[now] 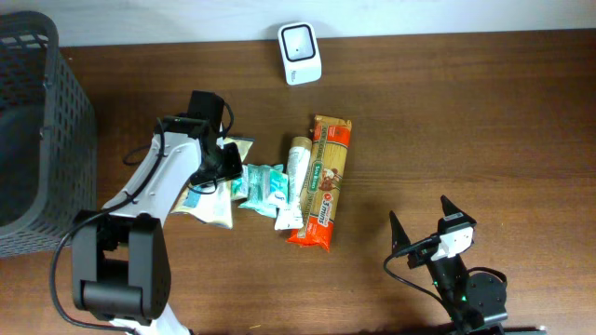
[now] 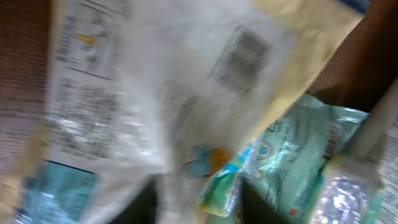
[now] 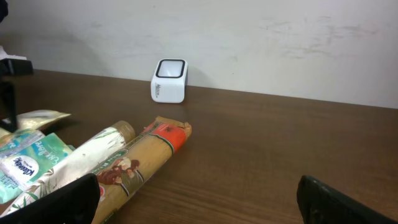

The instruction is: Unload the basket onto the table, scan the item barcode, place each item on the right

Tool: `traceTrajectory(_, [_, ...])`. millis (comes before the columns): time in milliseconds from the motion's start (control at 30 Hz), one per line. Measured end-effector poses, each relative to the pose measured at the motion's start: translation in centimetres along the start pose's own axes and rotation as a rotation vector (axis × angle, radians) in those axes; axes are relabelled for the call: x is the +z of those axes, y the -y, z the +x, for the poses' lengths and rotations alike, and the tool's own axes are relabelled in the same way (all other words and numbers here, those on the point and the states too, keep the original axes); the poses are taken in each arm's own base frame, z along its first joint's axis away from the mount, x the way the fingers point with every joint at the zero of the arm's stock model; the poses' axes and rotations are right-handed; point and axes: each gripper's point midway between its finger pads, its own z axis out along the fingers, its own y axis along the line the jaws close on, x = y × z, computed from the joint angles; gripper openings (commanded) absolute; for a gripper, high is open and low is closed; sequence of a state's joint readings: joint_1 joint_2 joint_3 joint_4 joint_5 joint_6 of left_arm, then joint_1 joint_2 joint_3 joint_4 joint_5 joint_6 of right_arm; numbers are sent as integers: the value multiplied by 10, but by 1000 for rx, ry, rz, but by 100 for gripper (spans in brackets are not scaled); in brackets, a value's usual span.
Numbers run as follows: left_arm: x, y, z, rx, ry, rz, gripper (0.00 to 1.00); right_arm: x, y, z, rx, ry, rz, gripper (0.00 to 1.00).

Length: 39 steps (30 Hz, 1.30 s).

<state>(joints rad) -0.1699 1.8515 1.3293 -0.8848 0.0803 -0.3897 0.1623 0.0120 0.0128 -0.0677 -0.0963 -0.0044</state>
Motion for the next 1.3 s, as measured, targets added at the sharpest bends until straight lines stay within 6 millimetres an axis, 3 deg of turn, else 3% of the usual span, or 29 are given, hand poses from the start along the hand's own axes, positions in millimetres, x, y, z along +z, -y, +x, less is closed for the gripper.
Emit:
traceTrajectory(100, [-2, 1, 6, -18, -26, 10, 90, 0, 0, 0, 1, 0, 0, 99])
traceTrajectory(167, [-14, 1, 10, -21, -43, 4, 100, 0, 0, 0, 1, 0, 0, 99])
traceTrajectory(233, [-63, 10, -10, -4, 77, 49, 99, 0, 0, 0, 0, 0, 0, 99])
traceTrajectory(300, [-103, 7, -20, 17, 169, 76, 100, 0, 0, 0, 1, 0, 0, 99])
traceTrajectory(367, [-171, -23, -29, 36, 347, 84, 99, 0, 0, 0, 0, 0, 0, 99])
traceTrajectory(433, [-191, -48, -30, 71, 403, 26, 100, 0, 0, 0, 0, 0, 0, 99])
traceTrajectory(467, [-209, -85, -33, 43, 461, -51, 100, 0, 0, 0, 1, 0, 0, 99])
traceTrajectory(600, [-220, -137, -33, 123, 462, -223, 99, 0, 0, 0, 1, 0, 0, 99])
traceTrajectory(800, [-227, -179, -28, 109, 440, -339, 100, 0, 0, 0, 0, 0, 0, 99])
traceTrajectory(1067, [-232, -174, -27, 75, 467, -310, 99, 0, 0, 0, 1, 0, 0, 99])
traceTrajectory(1167, [-263, -140, -12, 123, 573, -260, 99, 0, 0, 0, 0, 0, 0, 99])
traceTrajectory(1300, [-323, -86, 50, 217, 767, -77, 99, 0, 0, 0, 1, 0, 0, 99])
